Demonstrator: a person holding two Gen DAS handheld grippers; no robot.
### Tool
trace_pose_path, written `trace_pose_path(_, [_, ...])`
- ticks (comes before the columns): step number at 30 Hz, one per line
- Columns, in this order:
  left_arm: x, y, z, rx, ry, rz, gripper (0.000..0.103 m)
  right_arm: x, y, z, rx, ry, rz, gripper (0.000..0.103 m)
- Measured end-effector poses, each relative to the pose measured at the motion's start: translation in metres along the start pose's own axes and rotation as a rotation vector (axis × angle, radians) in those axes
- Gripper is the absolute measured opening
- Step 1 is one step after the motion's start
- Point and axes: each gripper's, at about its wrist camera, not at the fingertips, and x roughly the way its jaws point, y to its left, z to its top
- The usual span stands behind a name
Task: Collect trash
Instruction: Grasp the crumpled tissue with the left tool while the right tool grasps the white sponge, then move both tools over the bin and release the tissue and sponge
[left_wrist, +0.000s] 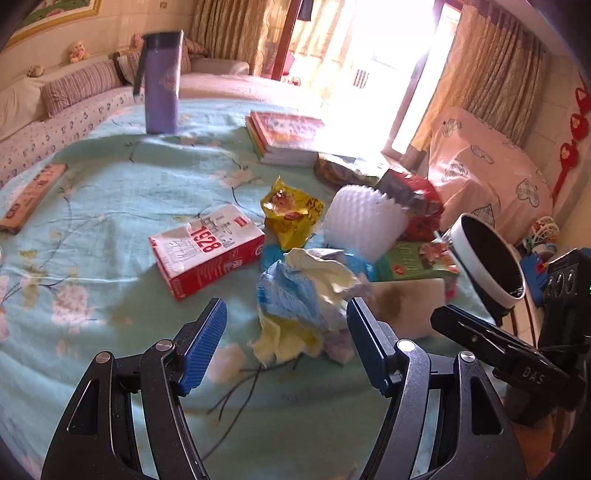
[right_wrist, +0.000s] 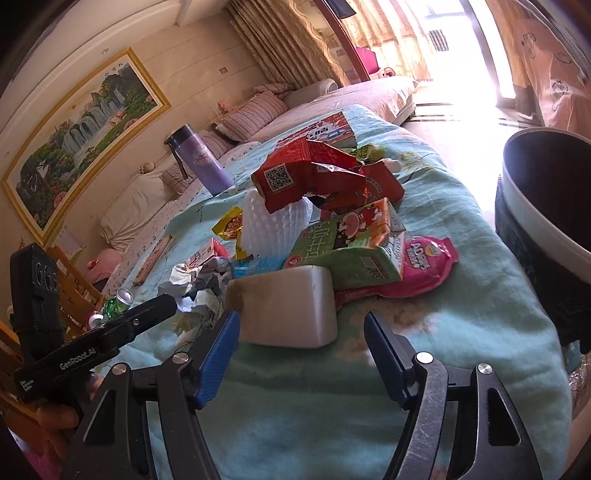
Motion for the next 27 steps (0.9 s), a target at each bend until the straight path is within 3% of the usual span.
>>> trace_pose_path(1, [0.008, 0.002, 0.000, -0.003, 0.018, -0.013, 0.049, 0.005, -0.001, 0.000, 0.006, 0.011, 0.007, 0.063])
trace_pose_path(2, [0.013, 0.003, -0.001, -0.007, 0.037, -0.026, 0.024, 0.008, -0.002, -0.001, 0.011, 0.023, 0.012, 0.044])
trace_pose_path(3, [0.017, 0.004, -0.002, -0.010, 0.055, -0.033, 0.024, 0.009, -0.001, -0.002, 0.012, 0.033, 0.007, 0.035])
trace_pose_path(8, [0.007, -0.001, -0.011, 0.009, 0.028, -0.038, 0.019, -0.012, 0.004, -0.010, -0.028, -0.013, -0.010, 0.025])
trace_pose_path(16, [-0.019, -0.025, -0.019, 0.053, 0.003, -0.109, 0.019, -0.060, -0.011, -0.021, 0.001, -0.079, -0.008, 0.023])
trace_pose_path(27, [-0.019, -0.078, -0.018, 0.119, 0.026, -0.202, 0.019, -0.120, -0.056, -0.024, 0.075, -0.180, -0.098, 0.023])
